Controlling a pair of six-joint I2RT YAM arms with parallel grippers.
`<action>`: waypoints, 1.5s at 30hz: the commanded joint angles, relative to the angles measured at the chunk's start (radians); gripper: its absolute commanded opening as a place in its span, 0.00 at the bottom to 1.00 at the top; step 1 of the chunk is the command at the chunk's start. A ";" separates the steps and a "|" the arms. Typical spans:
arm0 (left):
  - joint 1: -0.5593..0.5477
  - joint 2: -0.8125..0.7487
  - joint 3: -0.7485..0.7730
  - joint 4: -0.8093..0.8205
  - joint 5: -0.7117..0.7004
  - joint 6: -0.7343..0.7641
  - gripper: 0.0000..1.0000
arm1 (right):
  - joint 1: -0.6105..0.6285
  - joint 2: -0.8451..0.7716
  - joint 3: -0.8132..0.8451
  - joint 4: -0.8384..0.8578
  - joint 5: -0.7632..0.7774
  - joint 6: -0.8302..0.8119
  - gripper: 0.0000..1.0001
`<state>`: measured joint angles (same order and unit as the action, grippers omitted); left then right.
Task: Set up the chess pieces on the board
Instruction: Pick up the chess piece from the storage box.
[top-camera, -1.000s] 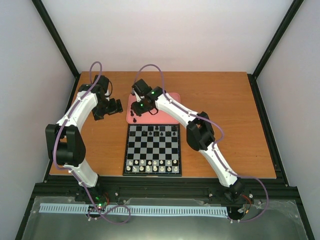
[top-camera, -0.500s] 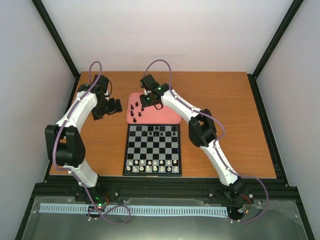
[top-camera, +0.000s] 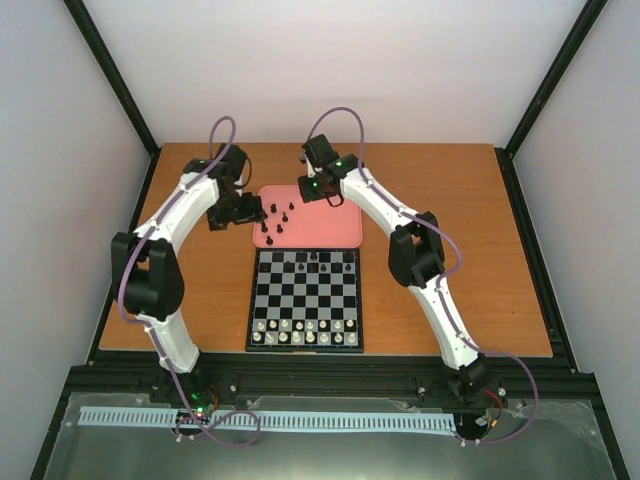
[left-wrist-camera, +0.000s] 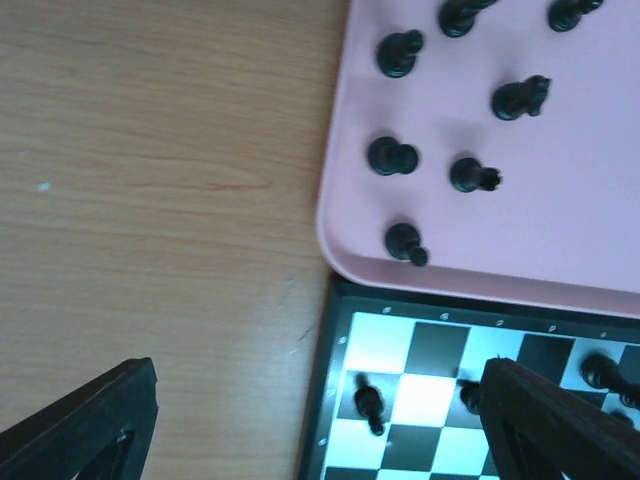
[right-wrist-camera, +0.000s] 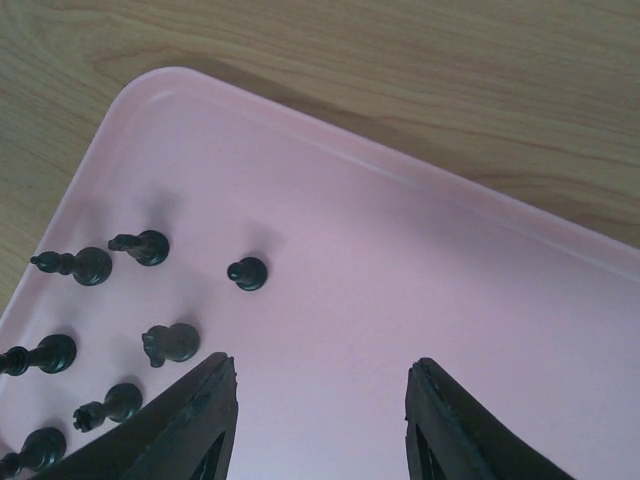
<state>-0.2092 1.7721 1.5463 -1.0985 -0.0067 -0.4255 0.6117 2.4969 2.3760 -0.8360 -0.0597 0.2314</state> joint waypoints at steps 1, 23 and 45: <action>-0.037 0.076 0.082 -0.002 0.008 -0.033 0.88 | -0.015 -0.103 -0.026 -0.024 0.000 -0.049 0.47; -0.073 0.434 0.384 0.023 -0.045 -0.117 0.61 | -0.147 -0.241 -0.284 0.037 -0.239 -0.058 0.46; -0.073 0.443 0.367 -0.050 0.007 -0.120 0.40 | -0.202 -0.196 -0.248 0.030 -0.297 -0.047 0.46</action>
<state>-0.2760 2.2463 1.9171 -1.1290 -0.0158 -0.5354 0.4183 2.2971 2.0953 -0.8124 -0.3389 0.1802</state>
